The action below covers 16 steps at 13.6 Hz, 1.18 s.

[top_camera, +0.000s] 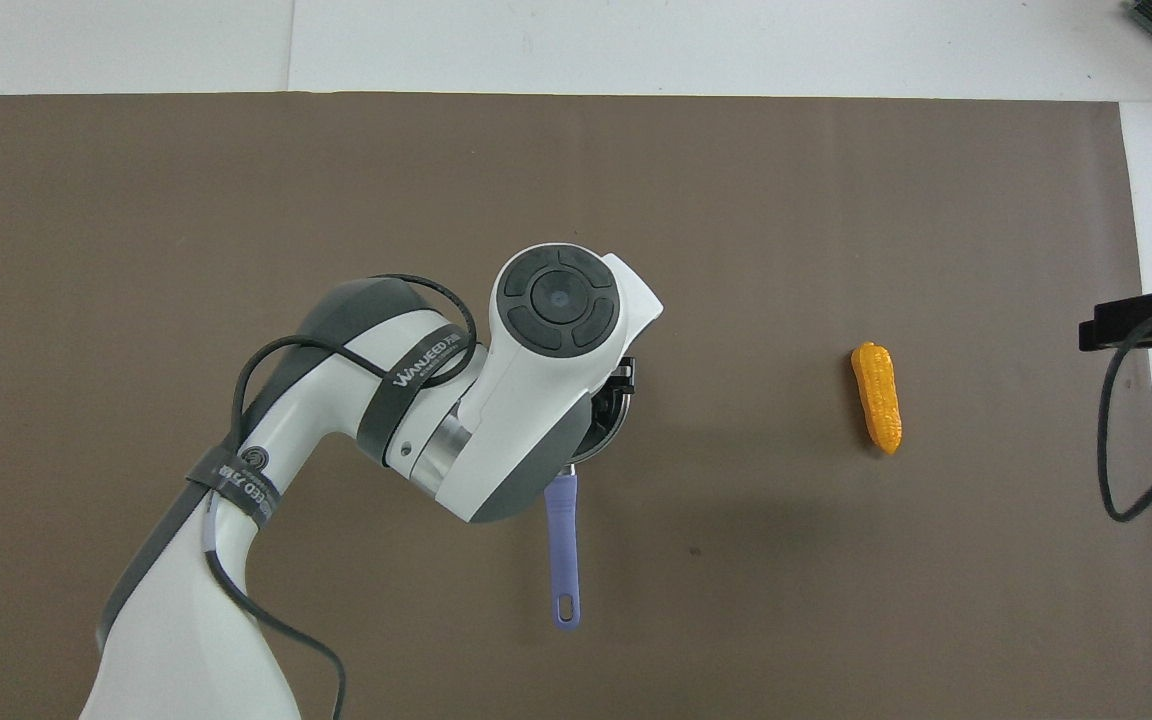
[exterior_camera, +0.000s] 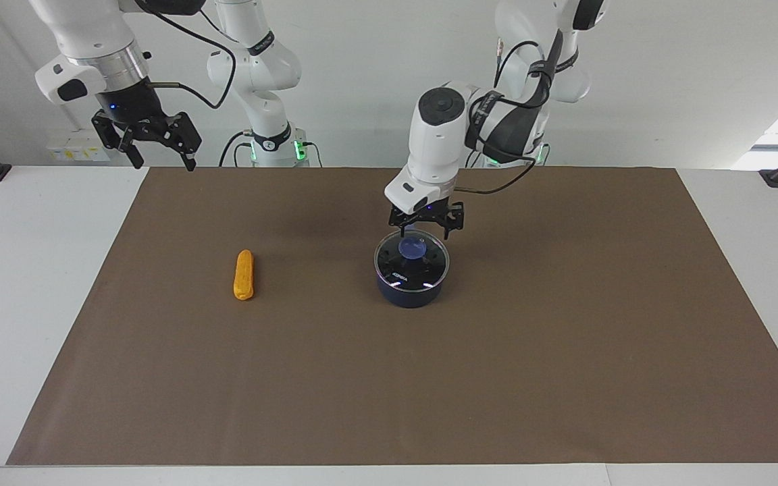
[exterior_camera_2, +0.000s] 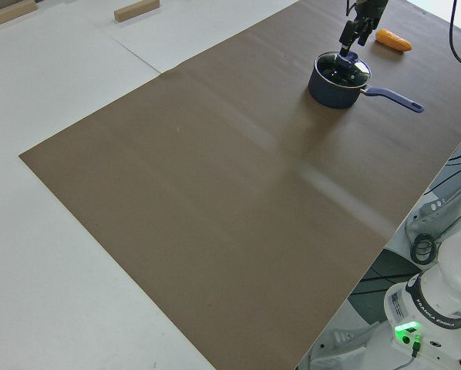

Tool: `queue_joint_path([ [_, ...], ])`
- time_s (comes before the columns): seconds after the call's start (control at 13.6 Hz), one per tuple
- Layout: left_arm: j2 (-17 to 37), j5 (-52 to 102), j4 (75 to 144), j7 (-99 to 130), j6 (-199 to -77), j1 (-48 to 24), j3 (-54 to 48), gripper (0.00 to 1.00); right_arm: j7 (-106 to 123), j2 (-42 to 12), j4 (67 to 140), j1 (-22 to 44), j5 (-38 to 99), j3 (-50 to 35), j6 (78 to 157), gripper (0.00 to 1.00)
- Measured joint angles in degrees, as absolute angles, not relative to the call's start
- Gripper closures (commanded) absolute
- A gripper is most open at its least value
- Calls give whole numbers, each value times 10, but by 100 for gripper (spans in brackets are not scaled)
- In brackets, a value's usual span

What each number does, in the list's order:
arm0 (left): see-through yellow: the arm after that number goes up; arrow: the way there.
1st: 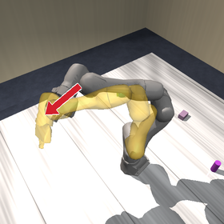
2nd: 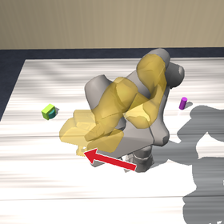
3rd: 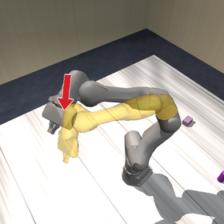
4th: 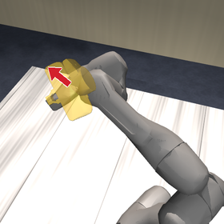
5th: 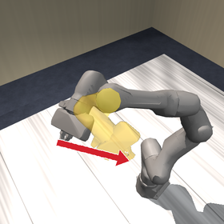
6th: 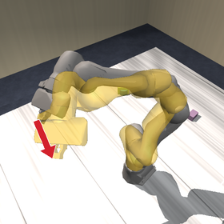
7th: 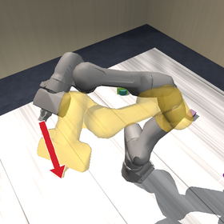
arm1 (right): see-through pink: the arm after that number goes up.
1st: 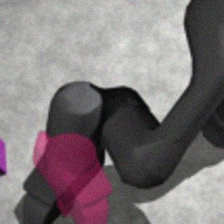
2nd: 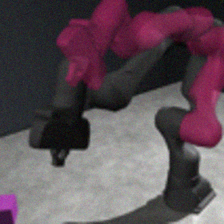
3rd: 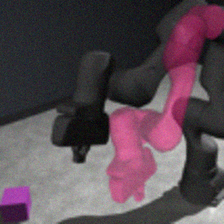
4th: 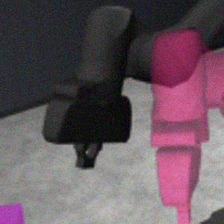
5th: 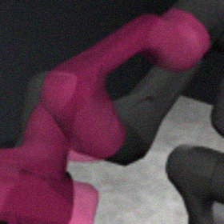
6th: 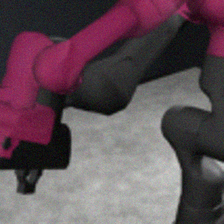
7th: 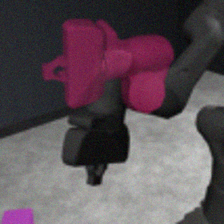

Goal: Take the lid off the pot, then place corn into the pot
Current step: 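Reach the left gripper to the blue knob of the glass lid, then grasp the lid knob with the left gripper and lift it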

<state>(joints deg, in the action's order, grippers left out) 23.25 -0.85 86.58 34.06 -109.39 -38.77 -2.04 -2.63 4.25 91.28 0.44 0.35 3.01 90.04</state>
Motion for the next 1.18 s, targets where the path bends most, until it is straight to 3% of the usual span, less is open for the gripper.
queue_joint_path([
  [0.44, 255, -30, 872, 388, -1123, -396, -20, 0, -26, 43, 913, 4, 3, 30, 900, 0],
  [0.96, 212, -30, 935, 398, -1152, -396, -20, 0, -26, 43, 913, 4, 3, 30, 900, 0],
  [1.03, 211, -30, 936, 398, -1152, -396, -20, 23, -26, 43, 913, 4, 3, 30, 900, 0],
  [1.1, 211, -30, 937, 399, -1152, -396, -20, 75, -26, 43, 913, 4, 3, 30, 900, 0],
  [1.18, 211, -30, 937, 401, -1152, -396, -20, 100, -26, 43, 913, 4, 3, 30, 900, 0],
])
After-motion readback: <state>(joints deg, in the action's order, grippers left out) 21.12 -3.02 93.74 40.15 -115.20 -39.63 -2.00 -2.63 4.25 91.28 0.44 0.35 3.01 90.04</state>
